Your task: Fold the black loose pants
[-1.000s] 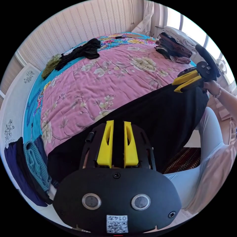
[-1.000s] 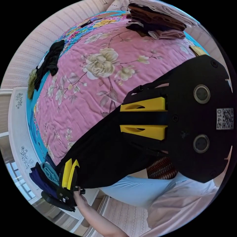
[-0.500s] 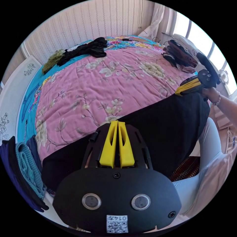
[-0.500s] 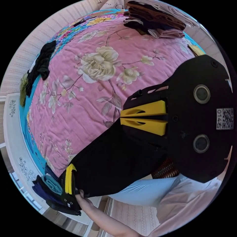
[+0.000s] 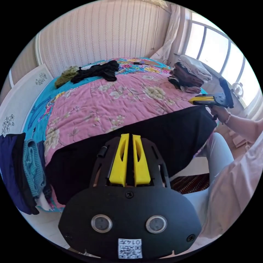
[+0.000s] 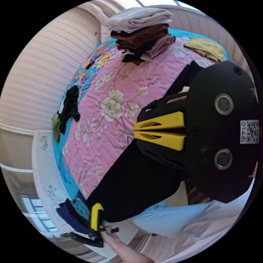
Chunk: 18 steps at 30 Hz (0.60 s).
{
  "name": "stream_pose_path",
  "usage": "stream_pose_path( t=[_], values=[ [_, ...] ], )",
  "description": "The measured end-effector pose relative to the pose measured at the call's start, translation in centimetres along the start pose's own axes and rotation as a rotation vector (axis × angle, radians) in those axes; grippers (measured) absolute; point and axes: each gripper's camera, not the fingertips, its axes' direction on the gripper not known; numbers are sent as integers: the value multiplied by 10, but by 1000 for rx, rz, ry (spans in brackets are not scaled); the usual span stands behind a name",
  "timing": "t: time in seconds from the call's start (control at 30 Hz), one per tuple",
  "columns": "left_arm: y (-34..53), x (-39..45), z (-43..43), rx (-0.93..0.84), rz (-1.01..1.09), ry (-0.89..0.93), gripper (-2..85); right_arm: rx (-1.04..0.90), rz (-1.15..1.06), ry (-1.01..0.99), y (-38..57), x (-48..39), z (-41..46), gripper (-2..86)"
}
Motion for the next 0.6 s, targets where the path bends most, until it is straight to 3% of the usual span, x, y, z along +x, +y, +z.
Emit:
stream_pose_path(
  t=[0.07,0.13,0.2,0.33,0.47,0.53,0.6],
  values=[
    [25,46,12,-10,22,106,-1,41,133,-182,29,-12,1,-9],
    [38,82,27,-26,43,147,-6,-100,116,-318,35,-32,26,-9],
    [44,113,44,-38,64,172,-8,-202,50,-298,32,-59,47,-9],
    [44,152,77,-82,91,170,-10,-206,-34,-191,-11,-88,63,-6],
    [47,160,127,-240,133,107,-10,-275,-43,-81,-63,-88,97,-4],
    [50,157,132,-203,135,140,-10,-456,-73,-64,-68,-87,139,-4],
    [52,153,136,-194,102,182,-10,-443,-17,-109,-67,-76,149,-4]
  ],
)
